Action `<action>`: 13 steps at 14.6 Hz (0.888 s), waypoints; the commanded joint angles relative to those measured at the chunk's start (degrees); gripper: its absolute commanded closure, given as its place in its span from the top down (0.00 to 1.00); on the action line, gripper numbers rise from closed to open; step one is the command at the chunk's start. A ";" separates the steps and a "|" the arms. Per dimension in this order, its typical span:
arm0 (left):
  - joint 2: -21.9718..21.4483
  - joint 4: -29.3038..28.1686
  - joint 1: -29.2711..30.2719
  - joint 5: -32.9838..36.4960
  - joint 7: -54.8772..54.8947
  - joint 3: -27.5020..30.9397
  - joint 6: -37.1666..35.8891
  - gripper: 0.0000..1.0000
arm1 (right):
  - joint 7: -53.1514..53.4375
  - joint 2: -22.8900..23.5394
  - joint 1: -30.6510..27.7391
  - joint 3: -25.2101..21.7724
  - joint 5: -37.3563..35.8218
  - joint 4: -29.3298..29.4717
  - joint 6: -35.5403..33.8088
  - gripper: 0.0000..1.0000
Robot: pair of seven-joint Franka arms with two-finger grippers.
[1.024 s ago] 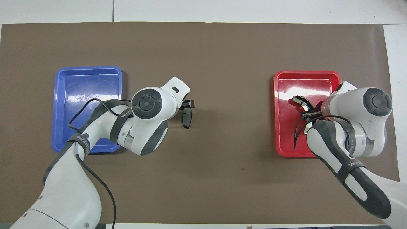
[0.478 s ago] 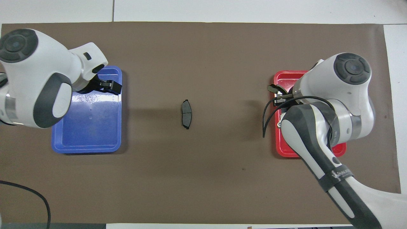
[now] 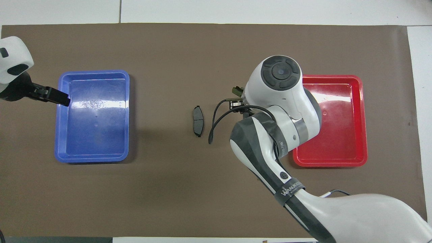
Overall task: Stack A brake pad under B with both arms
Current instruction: 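Carry the curved pad toward center while the left gripper withdraws, then lower the curved pad onto the dark pad with the right gripper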
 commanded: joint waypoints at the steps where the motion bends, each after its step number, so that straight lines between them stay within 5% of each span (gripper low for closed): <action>1: -1.12 3.21 0.26 -0.77 0.81 -0.01 -5.92 0.98 | 2.62 5.82 2.24 -0.08 0.07 6.51 -0.09 0.00; 13: -5.26 -0.56 0.17 -0.24 -3.32 -0.09 -6.99 0.98 | 8.43 10.75 8.85 -0.08 -0.11 4.93 12.84 0.00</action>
